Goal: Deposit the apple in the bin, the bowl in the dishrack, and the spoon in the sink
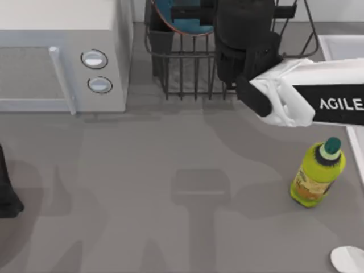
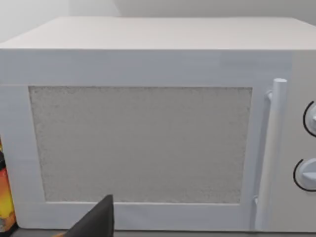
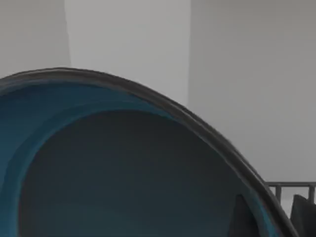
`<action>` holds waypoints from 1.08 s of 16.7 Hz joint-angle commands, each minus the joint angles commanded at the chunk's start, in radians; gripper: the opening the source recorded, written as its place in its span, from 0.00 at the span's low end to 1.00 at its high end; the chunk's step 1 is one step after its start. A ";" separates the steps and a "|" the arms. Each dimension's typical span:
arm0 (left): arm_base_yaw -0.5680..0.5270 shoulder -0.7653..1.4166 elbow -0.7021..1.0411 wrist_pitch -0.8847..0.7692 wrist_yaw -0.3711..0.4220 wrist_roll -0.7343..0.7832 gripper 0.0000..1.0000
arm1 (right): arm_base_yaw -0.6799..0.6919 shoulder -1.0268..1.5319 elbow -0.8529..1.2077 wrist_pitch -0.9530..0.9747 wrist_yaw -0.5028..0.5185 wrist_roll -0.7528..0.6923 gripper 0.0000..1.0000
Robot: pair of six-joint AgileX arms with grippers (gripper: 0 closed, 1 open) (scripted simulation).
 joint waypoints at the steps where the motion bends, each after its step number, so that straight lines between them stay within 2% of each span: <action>1: 0.000 0.000 0.000 0.000 0.000 0.000 1.00 | 0.000 0.000 0.000 0.000 0.000 0.000 0.53; 7: 0.000 0.000 0.000 0.000 0.000 0.000 1.00 | 0.000 0.000 0.000 0.000 0.000 0.000 0.98; 18: 0.000 0.000 0.000 0.000 0.000 0.000 1.00 | -0.004 -0.008 -0.010 -0.005 -0.009 0.001 1.00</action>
